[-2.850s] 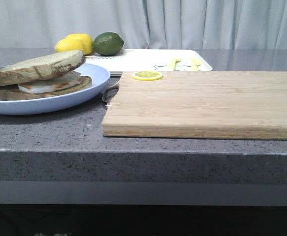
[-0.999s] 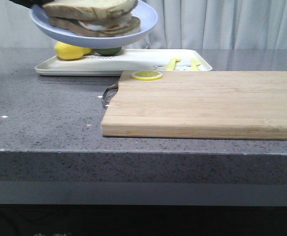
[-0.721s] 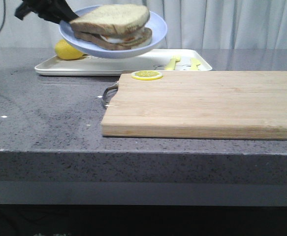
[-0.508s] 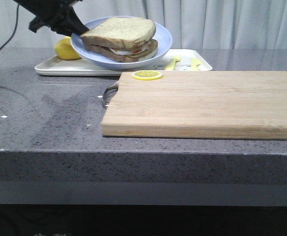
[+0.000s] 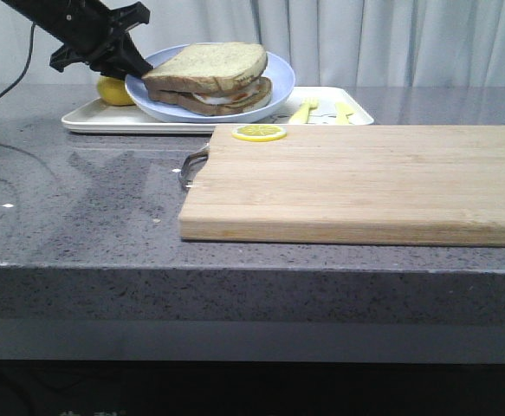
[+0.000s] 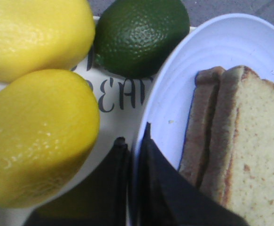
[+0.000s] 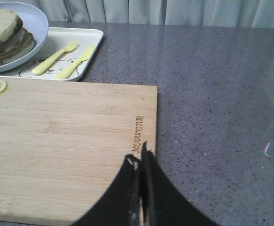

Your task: Place bread and move sandwich to tray

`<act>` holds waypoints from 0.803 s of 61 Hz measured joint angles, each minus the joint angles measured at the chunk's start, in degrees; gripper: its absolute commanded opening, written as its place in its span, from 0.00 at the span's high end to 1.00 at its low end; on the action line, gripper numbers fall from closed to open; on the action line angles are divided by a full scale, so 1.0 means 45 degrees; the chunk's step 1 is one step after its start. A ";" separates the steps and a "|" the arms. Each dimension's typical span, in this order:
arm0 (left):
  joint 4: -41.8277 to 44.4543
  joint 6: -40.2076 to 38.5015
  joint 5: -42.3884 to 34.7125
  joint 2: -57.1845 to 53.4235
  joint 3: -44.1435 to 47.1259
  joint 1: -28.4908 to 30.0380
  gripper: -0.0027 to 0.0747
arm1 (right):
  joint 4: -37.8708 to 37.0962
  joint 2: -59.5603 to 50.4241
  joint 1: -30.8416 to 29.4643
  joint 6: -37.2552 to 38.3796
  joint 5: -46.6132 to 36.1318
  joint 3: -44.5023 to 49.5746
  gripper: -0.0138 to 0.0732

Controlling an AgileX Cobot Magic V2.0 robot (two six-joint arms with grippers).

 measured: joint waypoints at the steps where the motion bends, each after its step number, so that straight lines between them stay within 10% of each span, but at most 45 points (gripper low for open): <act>1: 0.0000 0.0000 0.0018 0.0000 0.0000 0.0000 0.85 | 0.0000 0.0000 0.0000 0.0000 0.0000 0.0000 0.93; 24: 0.0028 -0.0019 0.0597 0.0018 -0.0028 0.0000 0.53 | 0.0000 0.0000 0.0000 0.0000 0.0000 0.0000 0.93; 38: 0.0028 -0.0019 0.1562 0.0018 -0.0752 0.0049 0.54 | 0.0000 0.0000 0.0000 0.0000 0.0000 0.0000 0.93; 49: 0.0028 -0.0128 0.2955 0.0018 -0.2568 0.0212 0.77 | 0.0000 0.0000 0.0000 0.0000 0.0000 0.0000 0.93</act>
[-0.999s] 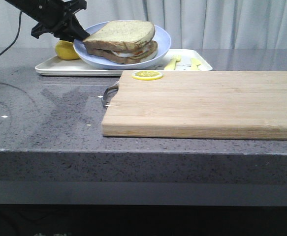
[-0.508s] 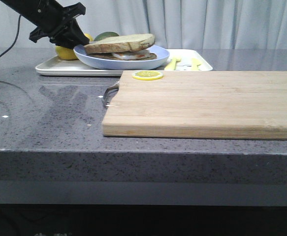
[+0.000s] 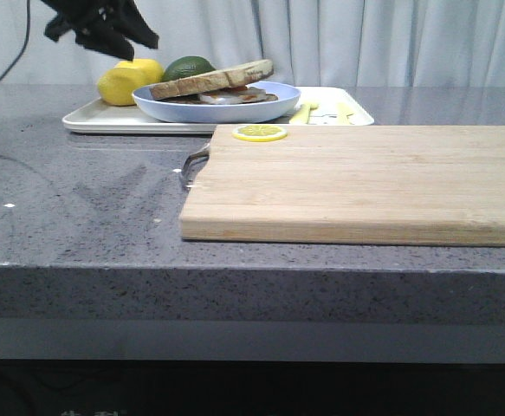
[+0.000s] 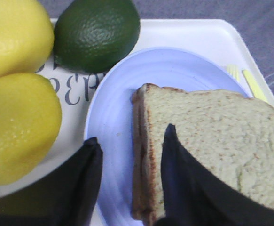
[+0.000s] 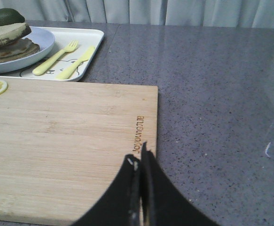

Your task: Place bread and move sandwich to tray

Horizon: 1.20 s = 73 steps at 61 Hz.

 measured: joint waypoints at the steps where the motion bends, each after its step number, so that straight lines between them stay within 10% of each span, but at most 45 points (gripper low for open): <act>1: 0.0000 0.0004 0.0102 0.0000 -0.0120 0.0000 0.80 | 0.0000 0.0000 0.0000 0.0000 0.0000 0.0000 0.93; 6: 0.0000 -0.0024 0.0551 0.0000 -0.0729 0.0047 0.99 | 0.0000 0.0000 0.0000 0.0000 0.0000 0.0000 0.93; 26: 0.0723 -0.1270 0.0884 -0.0107 -0.2055 -0.0034 0.99 | 0.0005 0.0000 0.0000 0.0000 0.0008 0.0000 0.93; 38: 0.4904 -0.1930 0.0936 -0.1001 -0.1873 -0.1001 0.99 | 0.0005 0.0000 0.0000 0.0000 0.0008 0.0000 0.93; 54: 0.8596 -0.2032 0.0936 -0.3953 0.3560 -0.2533 0.99 | 0.0027 0.0000 0.0000 0.0000 0.0008 0.0000 0.93; 73: 0.7559 -0.2313 0.0313 -0.6984 0.9911 -0.0826 0.99 | 0.0027 0.0000 0.0000 0.0000 0.0008 0.0000 0.93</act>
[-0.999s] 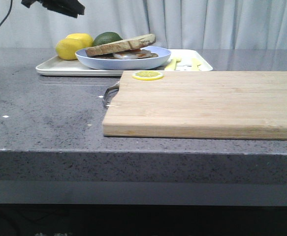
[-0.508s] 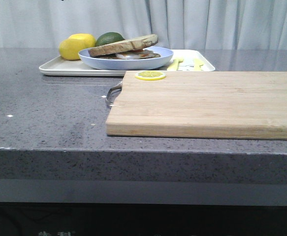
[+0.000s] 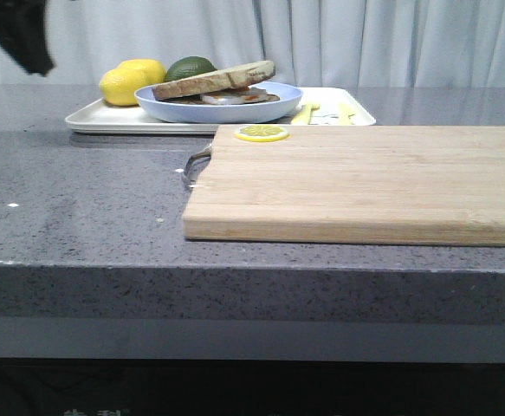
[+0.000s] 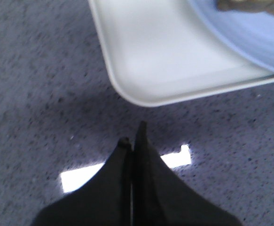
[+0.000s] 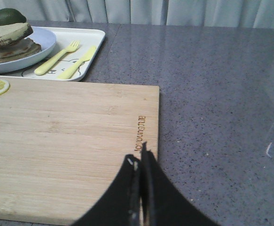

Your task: Place bread and move sandwich to tray

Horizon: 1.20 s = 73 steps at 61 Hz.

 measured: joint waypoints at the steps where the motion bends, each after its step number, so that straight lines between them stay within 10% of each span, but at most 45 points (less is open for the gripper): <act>1: -0.0134 0.0000 -0.0099 -0.0167 0.0243 0.0126 0.99 | 0.0000 0.0000 0.0000 0.0000 0.0000 0.0000 0.93; 44: -0.0977 -0.0012 -0.8002 -1.2041 1.1478 0.0960 0.99 | 0.0000 0.0000 0.0000 0.0000 0.0000 0.0000 0.93; 73: -0.1186 -0.0012 -0.9273 -2.0152 1.7580 0.0757 0.99 | 0.0000 0.0000 0.0000 0.0000 0.0021 0.0000 0.93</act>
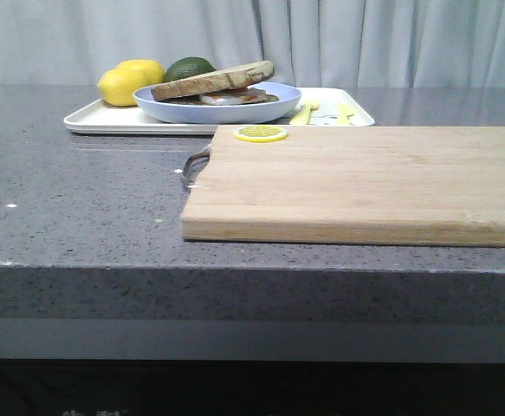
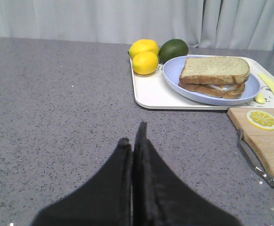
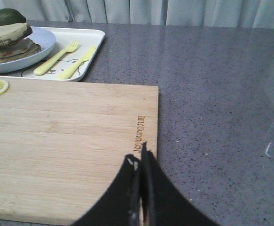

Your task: Place bread and move sandwich to tray

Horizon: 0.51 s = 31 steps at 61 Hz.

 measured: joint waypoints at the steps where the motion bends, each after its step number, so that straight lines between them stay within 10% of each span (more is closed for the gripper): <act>1: 0.0000 0.0000 0.0000 -0.0141 0.0057 0.0000 0.99 | 0.0000 0.0000 0.0000 0.0000 0.0000 0.0000 0.93; 31: 0.0000 0.0000 0.0000 -0.1116 0.0221 0.0000 0.99 | 0.0000 0.0000 0.0000 0.0000 0.0000 0.0000 0.93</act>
